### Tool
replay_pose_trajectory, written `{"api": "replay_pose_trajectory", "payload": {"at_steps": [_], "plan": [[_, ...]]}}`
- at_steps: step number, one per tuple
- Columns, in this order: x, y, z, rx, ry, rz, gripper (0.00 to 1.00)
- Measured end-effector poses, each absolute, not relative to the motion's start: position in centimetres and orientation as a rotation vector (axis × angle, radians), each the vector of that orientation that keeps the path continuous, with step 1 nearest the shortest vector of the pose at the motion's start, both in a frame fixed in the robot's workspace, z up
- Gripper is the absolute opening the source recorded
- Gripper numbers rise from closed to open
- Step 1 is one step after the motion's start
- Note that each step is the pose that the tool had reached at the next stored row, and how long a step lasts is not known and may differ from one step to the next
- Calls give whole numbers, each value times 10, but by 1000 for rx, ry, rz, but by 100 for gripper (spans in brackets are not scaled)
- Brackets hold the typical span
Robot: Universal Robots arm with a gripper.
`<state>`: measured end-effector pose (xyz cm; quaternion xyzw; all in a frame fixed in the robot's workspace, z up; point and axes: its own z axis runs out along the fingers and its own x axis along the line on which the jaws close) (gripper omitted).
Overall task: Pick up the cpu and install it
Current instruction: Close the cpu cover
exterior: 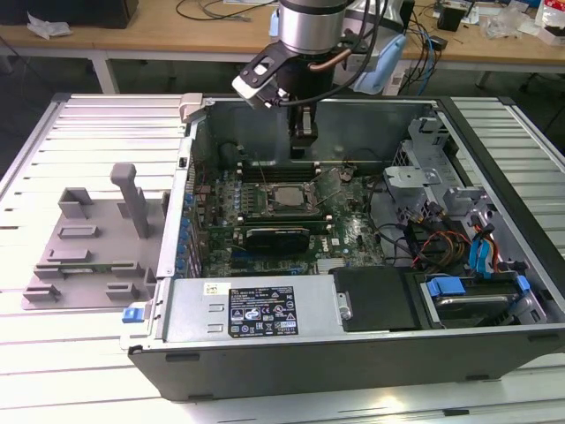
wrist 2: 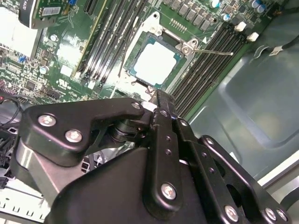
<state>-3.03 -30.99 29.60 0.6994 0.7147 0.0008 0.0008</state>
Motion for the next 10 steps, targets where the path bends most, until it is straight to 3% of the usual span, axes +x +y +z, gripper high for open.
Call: {"api": "replay_pose_trajectory", "payload": {"at_steps": [10], "plan": [[-14,-310,296,2196,2244,2,11]]}}
